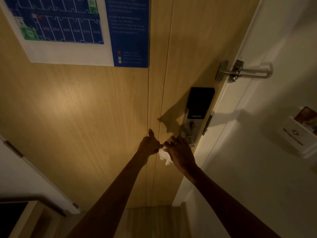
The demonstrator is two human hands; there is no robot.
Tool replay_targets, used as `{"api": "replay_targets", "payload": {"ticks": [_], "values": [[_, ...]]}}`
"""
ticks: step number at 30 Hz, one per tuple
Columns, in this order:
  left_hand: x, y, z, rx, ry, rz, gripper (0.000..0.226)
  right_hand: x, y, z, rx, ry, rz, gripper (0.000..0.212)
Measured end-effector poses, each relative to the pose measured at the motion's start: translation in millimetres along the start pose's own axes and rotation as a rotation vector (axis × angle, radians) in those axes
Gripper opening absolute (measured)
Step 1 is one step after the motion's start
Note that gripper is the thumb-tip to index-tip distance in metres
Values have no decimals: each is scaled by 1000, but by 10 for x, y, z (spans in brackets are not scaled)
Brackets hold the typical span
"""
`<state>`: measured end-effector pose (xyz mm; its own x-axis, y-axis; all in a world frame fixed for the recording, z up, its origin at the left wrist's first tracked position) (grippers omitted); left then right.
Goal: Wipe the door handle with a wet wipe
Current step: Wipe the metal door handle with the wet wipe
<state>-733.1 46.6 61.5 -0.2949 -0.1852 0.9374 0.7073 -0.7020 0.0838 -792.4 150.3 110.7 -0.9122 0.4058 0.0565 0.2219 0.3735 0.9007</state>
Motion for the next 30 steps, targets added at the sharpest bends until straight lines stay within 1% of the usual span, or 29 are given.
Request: {"api": "replay_targets", "payload": {"ticks": [2, 3, 5, 7, 11, 13, 16, 21, 26, 30], "values": [[37, -26, 6, -25, -34, -39, 52, 32, 17, -2, -1, -3, 4, 24], [41, -26, 4, -29, -54, -37, 50, 13, 17, -13, -1, -9, 7, 24], [16, -2, 13, -15, -76, 8, 61, -45, 13, -34, -6, -16, -12, 25], [18, 7, 34, 0, -83, 30, 66, -15, 55, -1, 10, -13, -21, 25], [-4, 12, 12, 17, -34, 55, 67, 186, 139, 69, 17, -11, 27, 23], [-33, -12, -11, 10, -17, 59, 67, 133, 116, 36, 6, -25, 48, 25], [-41, -8, -9, 10, -24, 59, 69, 47, 100, 10, -34, -31, 46, 26], [-80, -48, -11, -12, 19, 84, 74, 303, 167, 71, -42, -60, 23, 24], [-142, -95, -9, -67, 100, 139, 76, 110, 86, 10, -73, -39, 59, 25], [-113, -124, -6, -48, 105, 151, 78, 380, 143, 106, -59, -28, 23, 21]]}}
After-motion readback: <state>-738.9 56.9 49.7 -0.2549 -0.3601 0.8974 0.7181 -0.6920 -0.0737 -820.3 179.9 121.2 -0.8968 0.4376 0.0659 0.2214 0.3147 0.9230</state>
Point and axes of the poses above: each hand's wrist, its own z-axis away from the middle knuckle, its own y-axis out of the back of the hand, x = y × z, the point moved 10 cm from there along -z, towards the middle knuckle, and after that the axes turned 5 degrees about -y, right-handed, at the moved point
